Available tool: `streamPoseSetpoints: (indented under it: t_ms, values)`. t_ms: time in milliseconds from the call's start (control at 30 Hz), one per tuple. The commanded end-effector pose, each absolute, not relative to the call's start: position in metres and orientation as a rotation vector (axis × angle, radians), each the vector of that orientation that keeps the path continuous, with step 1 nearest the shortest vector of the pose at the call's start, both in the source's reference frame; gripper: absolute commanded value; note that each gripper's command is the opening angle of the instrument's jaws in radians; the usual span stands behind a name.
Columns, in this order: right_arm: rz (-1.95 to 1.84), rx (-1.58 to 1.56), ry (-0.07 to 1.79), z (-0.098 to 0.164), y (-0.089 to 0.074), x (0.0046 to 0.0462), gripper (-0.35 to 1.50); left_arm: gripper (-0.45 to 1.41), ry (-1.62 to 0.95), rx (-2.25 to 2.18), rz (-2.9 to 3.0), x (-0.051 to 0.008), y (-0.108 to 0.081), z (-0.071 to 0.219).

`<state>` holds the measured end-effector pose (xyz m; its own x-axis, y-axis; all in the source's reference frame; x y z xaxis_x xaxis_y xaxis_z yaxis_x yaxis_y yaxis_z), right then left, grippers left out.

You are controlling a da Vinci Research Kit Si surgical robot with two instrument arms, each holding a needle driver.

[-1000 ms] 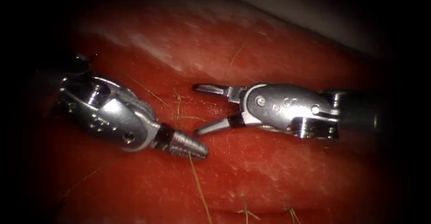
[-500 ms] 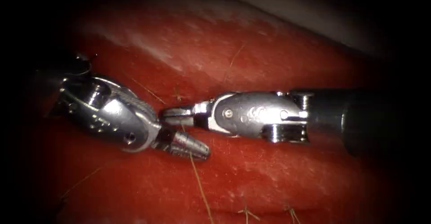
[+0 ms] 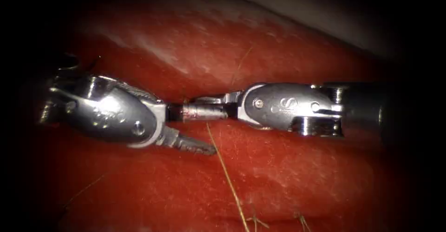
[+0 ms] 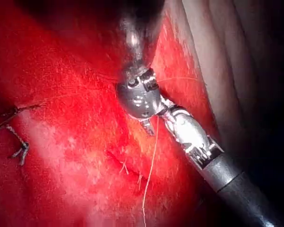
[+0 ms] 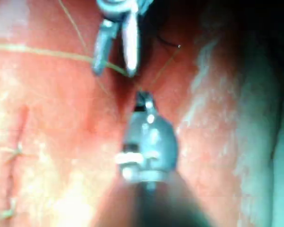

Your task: Wound Closure

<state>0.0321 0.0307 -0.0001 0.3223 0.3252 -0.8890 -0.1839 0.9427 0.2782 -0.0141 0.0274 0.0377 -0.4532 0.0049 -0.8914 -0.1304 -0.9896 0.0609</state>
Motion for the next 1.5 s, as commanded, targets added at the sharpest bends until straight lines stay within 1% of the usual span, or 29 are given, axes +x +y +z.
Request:
streamPoseSetpoints:
  t_ms: [33, 167, 300, 500, 633, 767, 1100, 1500]
  values:
    - [0.350, 0.139, 1.196, 0.0006, 0.0313, 0.0324, -0.35, 0.78, 0.185, -1.594, 2.604, -0.0147, 0.0271, 0.0383]
    - [0.569, 0.245, 1.169, 0.0026, 0.0335, 0.0309, -0.35, 0.78, 0.216, -1.584, 2.577, -0.0156, 0.0264, 0.0376]
    - [0.636, 0.328, 1.114, 0.0041, 0.0339, 0.0310, -0.35, 0.78, 0.287, -1.555, 2.623, -0.0168, 0.0254, 0.0392]
    - [0.672, 0.367, 1.108, 0.0049, 0.0350, 0.0317, -0.35, 0.78, 0.358, -1.431, 2.774, -0.0170, 0.0239, 0.0414]
    - [0.660, 0.377, 1.060, 0.0061, 0.0349, 0.0324, -0.35, 0.78, 0.505, -1.370, 2.738, -0.0175, 0.0242, 0.0395]
    - [0.660, 0.379, 1.038, 0.0072, 0.0347, 0.0324, -0.35, 0.78, 0.560, -1.367, 2.698, -0.0173, 0.0242, 0.0375]
    - [0.666, 0.385, 1.039, 0.0079, 0.0349, 0.0321, -0.35, 0.76, 0.596, -1.325, 2.694, -0.0165, 0.0232, 0.0360]
    - [0.680, 0.394, 1.025, 0.0082, 0.0348, 0.0324, -0.35, 0.76, 0.592, -1.377, 2.681, -0.0200, 0.0222, 0.0354]
